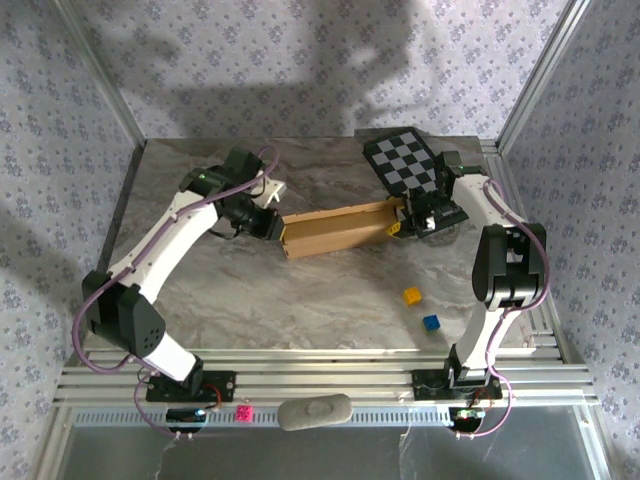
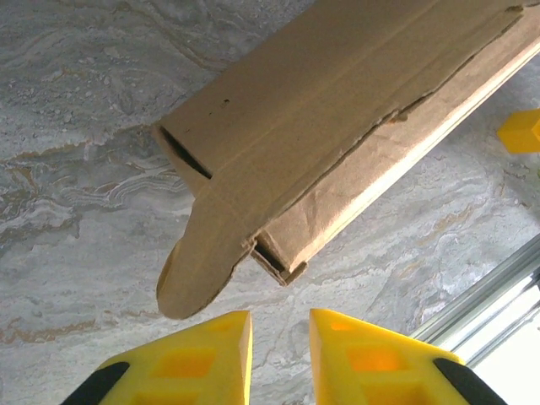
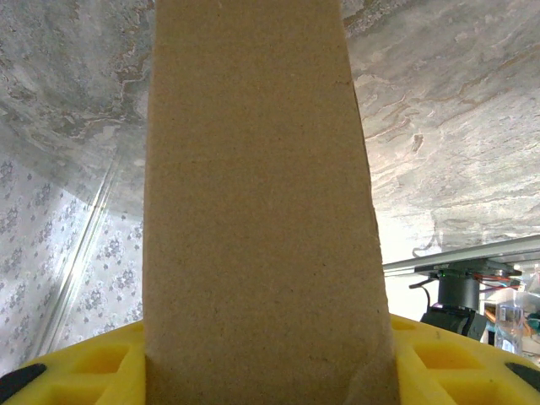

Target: Fold the paper box

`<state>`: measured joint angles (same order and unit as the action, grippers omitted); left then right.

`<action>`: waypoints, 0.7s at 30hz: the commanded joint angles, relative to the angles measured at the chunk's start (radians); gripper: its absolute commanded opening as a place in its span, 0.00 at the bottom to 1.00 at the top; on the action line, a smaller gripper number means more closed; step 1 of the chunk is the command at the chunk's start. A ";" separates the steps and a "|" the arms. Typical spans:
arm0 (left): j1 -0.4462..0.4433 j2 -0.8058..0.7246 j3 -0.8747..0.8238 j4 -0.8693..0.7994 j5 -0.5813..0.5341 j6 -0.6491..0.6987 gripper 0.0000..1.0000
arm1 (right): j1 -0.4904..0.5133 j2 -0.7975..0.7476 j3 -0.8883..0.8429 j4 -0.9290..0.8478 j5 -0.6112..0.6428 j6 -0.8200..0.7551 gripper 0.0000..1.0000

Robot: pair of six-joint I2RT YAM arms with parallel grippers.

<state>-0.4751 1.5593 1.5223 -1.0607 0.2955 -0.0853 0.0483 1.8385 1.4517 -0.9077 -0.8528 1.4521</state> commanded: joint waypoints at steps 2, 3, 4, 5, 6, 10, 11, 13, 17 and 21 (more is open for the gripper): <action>0.007 0.039 0.056 0.002 -0.007 0.025 0.22 | 0.002 0.011 0.011 -0.009 0.023 0.017 0.40; 0.008 0.044 0.066 -0.004 -0.029 0.025 0.23 | 0.004 0.010 0.010 -0.010 0.023 0.016 0.40; 0.008 0.039 0.071 -0.004 -0.048 0.024 0.29 | 0.003 0.011 0.010 -0.009 0.023 0.017 0.40; 0.010 0.026 0.073 -0.001 -0.053 0.027 0.33 | 0.003 0.009 0.007 -0.009 0.023 0.017 0.40; 0.009 0.013 0.075 0.001 -0.053 0.030 0.35 | 0.002 0.009 0.007 -0.009 0.023 0.017 0.40; 0.021 -0.065 0.036 0.011 -0.054 0.065 0.44 | 0.001 0.009 0.008 -0.007 0.024 0.019 0.40; 0.035 -0.080 0.010 0.019 -0.044 0.076 0.45 | 0.001 0.010 0.009 -0.007 0.023 0.018 0.40; 0.068 -0.095 -0.033 0.027 -0.003 0.111 0.45 | -0.001 0.013 0.012 -0.009 0.023 0.018 0.40; 0.130 -0.116 -0.109 0.100 0.113 0.187 0.45 | 0.001 0.021 0.022 -0.015 0.023 0.013 0.40; 0.150 -0.145 -0.178 0.233 0.210 0.265 0.44 | 0.002 0.025 0.028 -0.020 0.026 0.013 0.40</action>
<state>-0.3264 1.4487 1.3731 -0.9390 0.3889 0.0841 0.0483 1.8488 1.4521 -0.9043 -0.8536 1.4559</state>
